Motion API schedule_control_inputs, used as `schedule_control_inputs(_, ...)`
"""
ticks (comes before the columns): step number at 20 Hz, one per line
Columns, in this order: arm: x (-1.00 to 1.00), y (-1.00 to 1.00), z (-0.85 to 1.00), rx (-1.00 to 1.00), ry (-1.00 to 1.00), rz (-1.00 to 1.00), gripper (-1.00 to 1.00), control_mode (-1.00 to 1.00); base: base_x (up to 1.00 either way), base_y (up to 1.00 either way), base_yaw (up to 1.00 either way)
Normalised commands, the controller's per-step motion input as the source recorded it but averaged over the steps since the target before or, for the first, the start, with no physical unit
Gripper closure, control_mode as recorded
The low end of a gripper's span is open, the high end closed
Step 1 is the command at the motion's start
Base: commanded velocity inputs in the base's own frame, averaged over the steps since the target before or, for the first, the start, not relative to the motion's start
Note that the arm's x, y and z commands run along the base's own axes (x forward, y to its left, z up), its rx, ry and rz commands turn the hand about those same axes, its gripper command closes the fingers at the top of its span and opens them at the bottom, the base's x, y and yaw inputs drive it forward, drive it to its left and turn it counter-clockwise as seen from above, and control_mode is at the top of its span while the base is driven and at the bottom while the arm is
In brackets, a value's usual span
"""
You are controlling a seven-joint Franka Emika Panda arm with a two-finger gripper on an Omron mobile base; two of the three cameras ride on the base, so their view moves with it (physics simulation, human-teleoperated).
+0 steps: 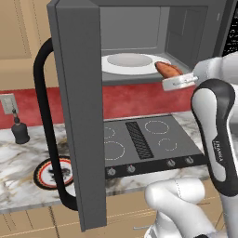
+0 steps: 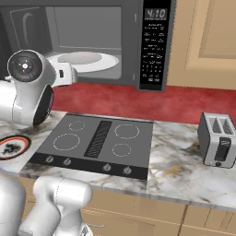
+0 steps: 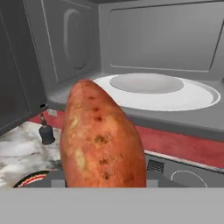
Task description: Pick the sweet potato from the counter and place it in the microwave. Then turn on the microwave.
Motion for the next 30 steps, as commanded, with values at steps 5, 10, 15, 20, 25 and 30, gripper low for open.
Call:
schedule_control_inputs(5, 0.81, 0.0, 0.1, 0.0, 0.08, -0.23, 1.0, -1.0, 0.0, 0.0, 0.0)
schedule_control_inputs(10, 0.93, 0.0, 0.0, 0.0, 0.1, -0.21, 1.0, -1.0, 0.0, 0.0, 0.0)
schedule_control_inputs(15, 0.81, 0.0, 0.0, 0.0, 0.1, -0.17, 1.0, -1.0, 0.0, 0.0, 0.0)
schedule_control_inputs(20, 0.7, 0.0, 0.0, 0.0, 0.1, -0.13, 1.0, -1.0, 0.0, 0.0, 0.0)
schedule_control_inputs(25, 0.73, 0.0, 0.0, 0.01, 0.12, -0.08, 1.0, -1.0, 0.0, 0.0, 0.0)
schedule_control_inputs(30, 0.65, 0.0, 0.0, 0.0, 0.09, -0.03, 1.0, -1.0, 0.0, 0.0, 0.0)
